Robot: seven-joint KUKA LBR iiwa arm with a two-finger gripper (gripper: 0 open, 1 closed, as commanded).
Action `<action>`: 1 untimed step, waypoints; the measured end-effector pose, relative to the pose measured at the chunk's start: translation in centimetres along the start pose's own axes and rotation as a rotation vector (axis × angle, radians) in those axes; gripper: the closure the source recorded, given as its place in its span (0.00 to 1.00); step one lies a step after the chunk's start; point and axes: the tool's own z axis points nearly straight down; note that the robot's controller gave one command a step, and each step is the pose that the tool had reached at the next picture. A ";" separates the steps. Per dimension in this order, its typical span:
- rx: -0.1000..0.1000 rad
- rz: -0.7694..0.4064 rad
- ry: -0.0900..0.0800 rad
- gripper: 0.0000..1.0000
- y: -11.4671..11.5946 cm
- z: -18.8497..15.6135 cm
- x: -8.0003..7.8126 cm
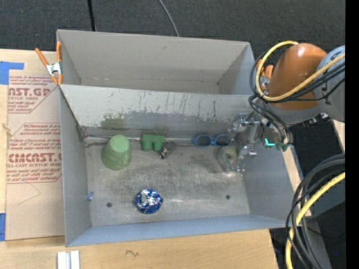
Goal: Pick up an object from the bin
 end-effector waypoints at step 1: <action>0.000 0.366 -0.012 0.00 -2.0 7.5 1.5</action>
Offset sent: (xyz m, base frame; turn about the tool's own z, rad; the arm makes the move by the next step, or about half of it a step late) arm -0.0169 -0.0202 -0.0766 0.3660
